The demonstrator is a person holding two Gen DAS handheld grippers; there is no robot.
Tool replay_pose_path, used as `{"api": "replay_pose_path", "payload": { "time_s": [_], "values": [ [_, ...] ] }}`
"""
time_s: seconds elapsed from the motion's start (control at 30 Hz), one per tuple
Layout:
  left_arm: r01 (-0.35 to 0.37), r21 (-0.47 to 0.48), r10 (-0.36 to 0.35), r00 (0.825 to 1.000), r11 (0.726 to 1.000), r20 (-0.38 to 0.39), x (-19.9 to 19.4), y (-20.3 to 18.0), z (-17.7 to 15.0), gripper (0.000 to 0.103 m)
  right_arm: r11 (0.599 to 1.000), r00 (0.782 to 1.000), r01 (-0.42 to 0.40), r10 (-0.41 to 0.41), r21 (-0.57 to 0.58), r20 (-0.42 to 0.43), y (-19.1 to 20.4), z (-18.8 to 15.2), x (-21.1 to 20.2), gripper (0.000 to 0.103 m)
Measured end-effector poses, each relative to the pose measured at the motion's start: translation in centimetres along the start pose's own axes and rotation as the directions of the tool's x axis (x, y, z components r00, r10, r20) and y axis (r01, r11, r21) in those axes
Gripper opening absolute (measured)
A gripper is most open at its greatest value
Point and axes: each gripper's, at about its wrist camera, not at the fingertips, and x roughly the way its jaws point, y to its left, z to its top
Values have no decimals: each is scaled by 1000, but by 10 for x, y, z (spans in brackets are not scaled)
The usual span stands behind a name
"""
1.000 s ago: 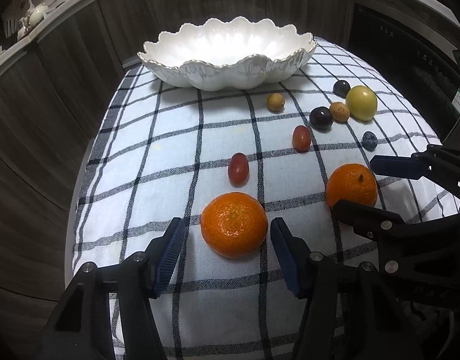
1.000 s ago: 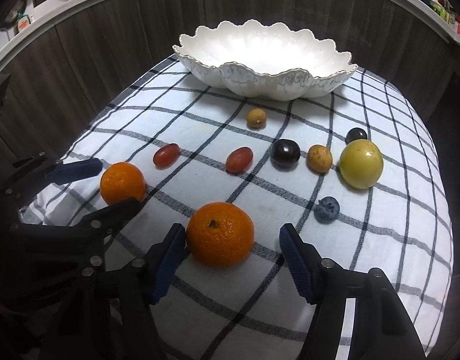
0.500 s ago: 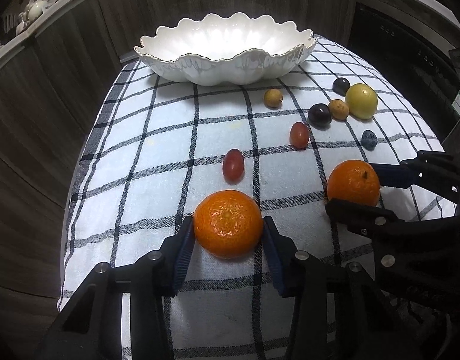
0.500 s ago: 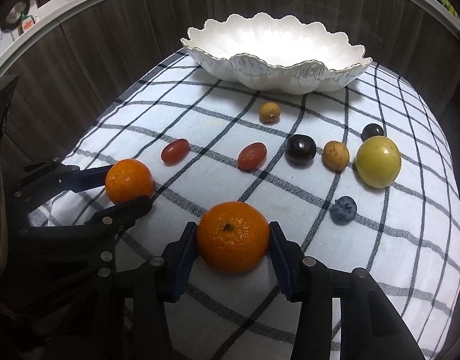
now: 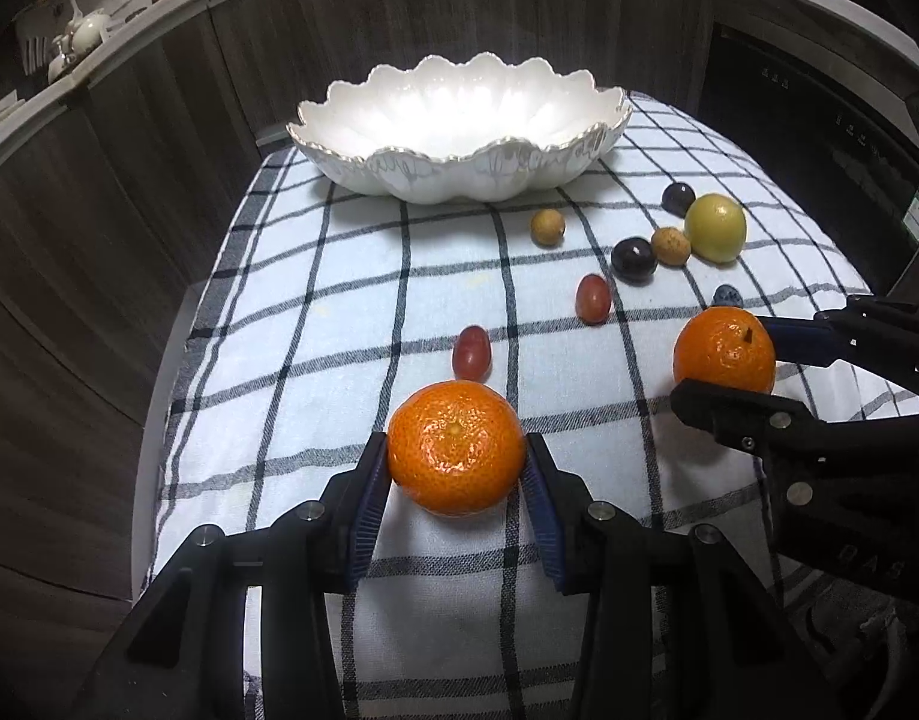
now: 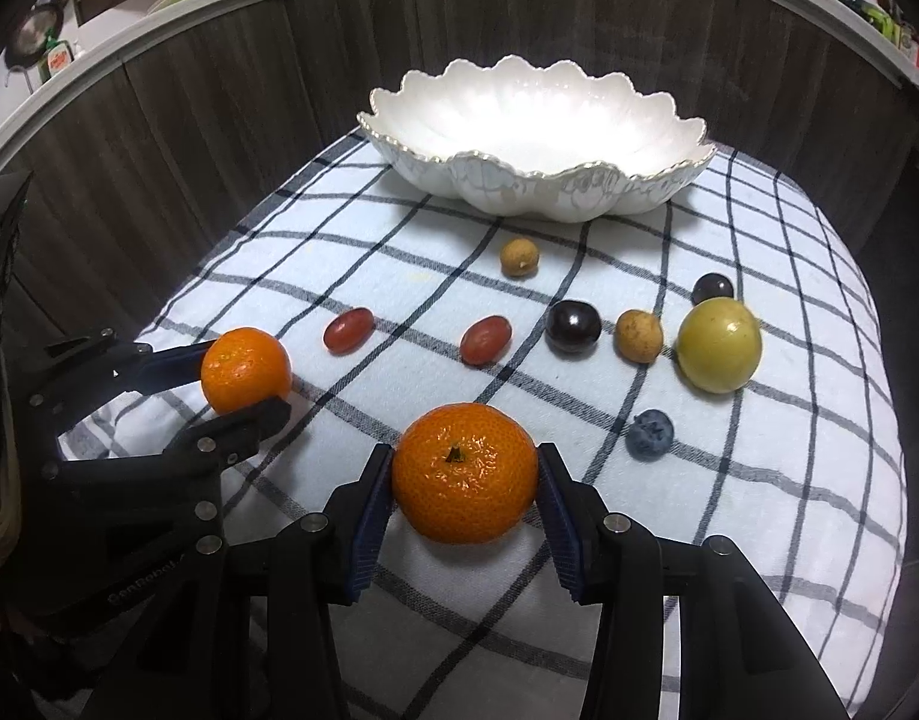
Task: Organize fruits
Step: 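Close the left tool on its mandarin while the right tool closes on the other, then lift and carry the left tool's mandarin over the bowl while the right tool carries its mandarin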
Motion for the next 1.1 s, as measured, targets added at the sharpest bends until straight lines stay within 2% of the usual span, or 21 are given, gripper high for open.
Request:
{"api": "replay_pose_path", "payload": {
  "time_s": [0.57, 1.1],
  "values": [
    [8, -33, -6, 998, 999, 59, -14, -5, 31, 43, 998, 997, 25, -29, 59, 68, -23, 18, -23, 48],
    [-13, -73, 22, 993, 997, 115, -14, 3, 79, 43, 993, 981, 66, -84, 103, 176, -49, 62, -39, 48]
  ]
}}
